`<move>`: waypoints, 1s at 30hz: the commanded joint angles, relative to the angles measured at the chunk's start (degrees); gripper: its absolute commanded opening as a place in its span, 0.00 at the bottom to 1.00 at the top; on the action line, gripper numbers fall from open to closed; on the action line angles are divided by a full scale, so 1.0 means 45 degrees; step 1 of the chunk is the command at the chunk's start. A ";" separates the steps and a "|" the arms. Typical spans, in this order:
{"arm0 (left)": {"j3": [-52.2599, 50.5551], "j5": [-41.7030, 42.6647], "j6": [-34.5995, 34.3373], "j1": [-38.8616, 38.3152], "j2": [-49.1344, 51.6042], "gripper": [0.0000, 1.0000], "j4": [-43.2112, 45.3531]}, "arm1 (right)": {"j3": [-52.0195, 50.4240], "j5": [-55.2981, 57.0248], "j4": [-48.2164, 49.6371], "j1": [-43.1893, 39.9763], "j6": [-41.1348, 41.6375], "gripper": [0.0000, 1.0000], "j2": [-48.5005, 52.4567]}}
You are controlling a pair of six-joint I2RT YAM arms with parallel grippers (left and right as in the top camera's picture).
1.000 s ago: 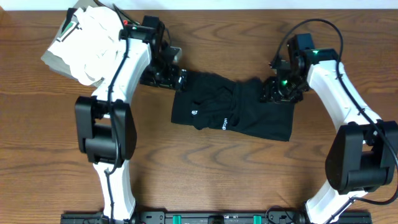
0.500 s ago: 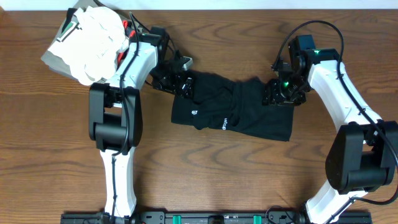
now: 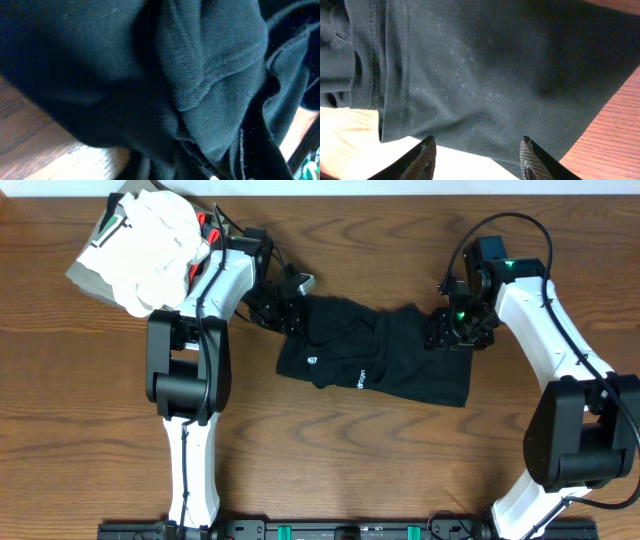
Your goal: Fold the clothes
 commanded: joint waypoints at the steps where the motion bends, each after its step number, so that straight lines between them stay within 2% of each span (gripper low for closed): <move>1: 0.0053 0.0316 0.0131 0.0121 0.0257 0.06 -0.0126 | 0.0204 0.0097 -0.0039 -0.0044 -0.0194 0.52 -0.0301; 5: 0.0325 0.0262 -0.0253 0.0753 0.0087 0.06 -0.0704 | 0.0155 0.0418 0.0044 -0.0044 -0.0189 0.48 -0.0291; 6: 0.0457 0.0262 -0.0253 0.0971 -0.0005 0.06 -0.0991 | 0.0092 0.0413 0.0131 -0.0044 -0.0180 0.43 -0.0291; 7: 0.0534 0.0262 -0.0253 0.1151 -0.0112 0.06 -0.1214 | 0.0010 0.0413 0.0233 -0.0049 -0.0131 0.32 -0.0291; 8: 0.0573 0.0262 -0.0248 0.1375 -0.0316 0.06 -0.1433 | -0.0121 0.0408 0.0413 -0.0058 -0.0068 0.17 -0.0291; 9: 0.0573 0.0262 -0.0248 0.1506 -0.0481 0.06 -0.1530 | -0.0233 0.0403 0.0578 -0.0058 0.0044 0.06 -0.0291; 10: 0.0573 0.0262 -0.0248 0.1661 -0.0685 0.06 -0.1647 | -0.0423 0.0393 0.0845 -0.0058 0.0194 0.01 -0.0291; 18: 0.0573 0.0117 -0.0243 0.2127 -0.1855 0.06 -0.1889 | -0.2045 -0.0389 0.2686 -0.0146 0.0675 0.01 -0.0277; 24: 0.0573 0.0117 -0.0248 0.2113 -0.1894 0.06 -0.1914 | -0.3288 -0.1914 0.4454 -0.0316 0.0816 0.01 -0.0272; 30: 0.0578 0.0117 -0.0248 0.2113 -0.1914 0.06 -0.1982 | -0.4177 -0.2055 0.5707 -0.0316 0.1443 0.01 -0.0219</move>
